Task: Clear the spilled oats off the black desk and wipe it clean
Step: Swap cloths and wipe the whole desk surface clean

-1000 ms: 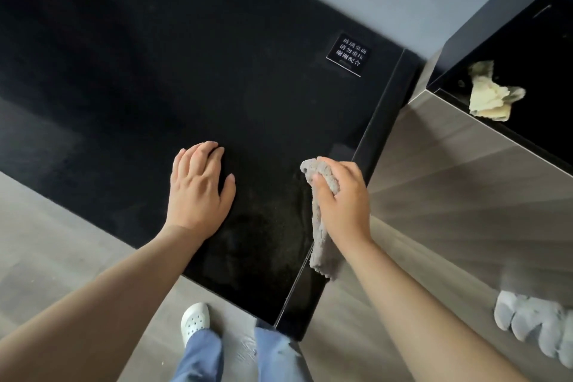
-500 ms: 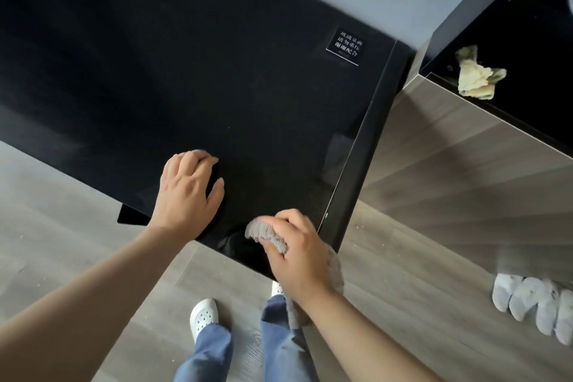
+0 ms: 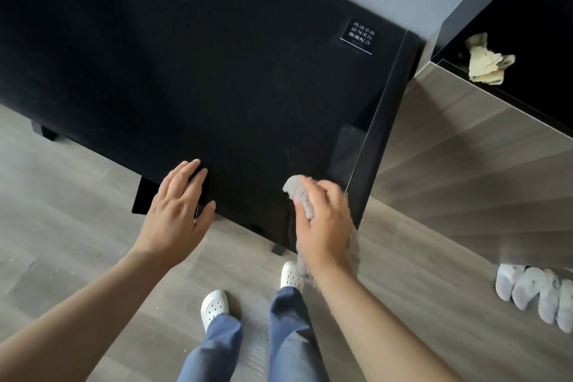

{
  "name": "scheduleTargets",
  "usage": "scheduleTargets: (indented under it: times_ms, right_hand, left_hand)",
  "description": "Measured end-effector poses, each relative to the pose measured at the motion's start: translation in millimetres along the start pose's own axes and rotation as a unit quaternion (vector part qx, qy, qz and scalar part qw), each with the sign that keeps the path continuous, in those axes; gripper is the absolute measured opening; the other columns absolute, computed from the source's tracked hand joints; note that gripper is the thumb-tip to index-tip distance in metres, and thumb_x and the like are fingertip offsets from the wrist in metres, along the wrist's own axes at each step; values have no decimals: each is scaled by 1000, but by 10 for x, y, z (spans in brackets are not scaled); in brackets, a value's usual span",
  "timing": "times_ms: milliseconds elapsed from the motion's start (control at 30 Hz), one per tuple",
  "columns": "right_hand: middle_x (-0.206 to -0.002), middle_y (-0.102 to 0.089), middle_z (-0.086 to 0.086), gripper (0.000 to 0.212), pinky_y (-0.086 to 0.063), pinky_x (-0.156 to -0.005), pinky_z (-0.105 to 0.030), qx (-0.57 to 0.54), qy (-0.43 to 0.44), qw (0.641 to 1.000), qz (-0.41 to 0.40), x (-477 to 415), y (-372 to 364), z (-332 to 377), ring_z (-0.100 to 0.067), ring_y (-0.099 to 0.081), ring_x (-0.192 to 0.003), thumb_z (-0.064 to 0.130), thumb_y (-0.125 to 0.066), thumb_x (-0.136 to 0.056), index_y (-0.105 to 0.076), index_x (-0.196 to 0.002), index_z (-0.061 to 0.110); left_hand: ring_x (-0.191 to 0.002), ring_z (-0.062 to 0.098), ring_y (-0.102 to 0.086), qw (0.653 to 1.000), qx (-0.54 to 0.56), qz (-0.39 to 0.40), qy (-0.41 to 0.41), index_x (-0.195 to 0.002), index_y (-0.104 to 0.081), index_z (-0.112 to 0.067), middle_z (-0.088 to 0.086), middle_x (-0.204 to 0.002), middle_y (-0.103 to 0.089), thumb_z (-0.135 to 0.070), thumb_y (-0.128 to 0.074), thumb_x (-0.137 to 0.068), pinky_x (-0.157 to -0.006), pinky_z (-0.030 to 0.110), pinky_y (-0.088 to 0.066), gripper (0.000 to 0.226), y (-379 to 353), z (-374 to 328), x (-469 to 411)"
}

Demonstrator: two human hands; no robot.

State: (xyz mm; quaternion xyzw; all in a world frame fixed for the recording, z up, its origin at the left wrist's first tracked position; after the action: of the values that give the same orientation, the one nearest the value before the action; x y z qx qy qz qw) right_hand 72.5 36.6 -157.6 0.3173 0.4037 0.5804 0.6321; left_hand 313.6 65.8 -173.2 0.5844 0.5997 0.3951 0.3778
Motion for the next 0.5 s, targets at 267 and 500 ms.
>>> scheduleTargets:
  times_ms: [267,500]
  right_hand:
    - [-113,-57,4,31,-35,-82,1,-154,-26,987,-38,-431,222,190,-8,-55,-102,17,-62,-91,-63,-121,19]
    - [-122,-61,1,36,-35,-87,-14,-148,-46,987,-46,-1575,-278,342,-17,-53,-115,24,-61,-92,-59,-127,16]
  left_hand:
    - [-145,26,-19,1000,-18,-9,-12,-140,-43,-3,12,-152,-33,-47,-29,-92,-119,41,-12,67,88,112,-102]
    - [-147,21,-12,999,-26,-20,-5,-143,-37,-4,10,-155,-28,-47,-28,-93,-120,34,-3,67,116,336,-342]
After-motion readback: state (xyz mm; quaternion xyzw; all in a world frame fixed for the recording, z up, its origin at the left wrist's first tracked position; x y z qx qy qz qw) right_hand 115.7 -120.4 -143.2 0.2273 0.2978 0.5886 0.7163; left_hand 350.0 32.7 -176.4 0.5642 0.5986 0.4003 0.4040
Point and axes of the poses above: each hand's wrist, its own x-axis away from the middle knuckle, its own y-axis out of the back of the hand, z = x × y, the point moved 7 cm from there along -x, towards the middle knuckle
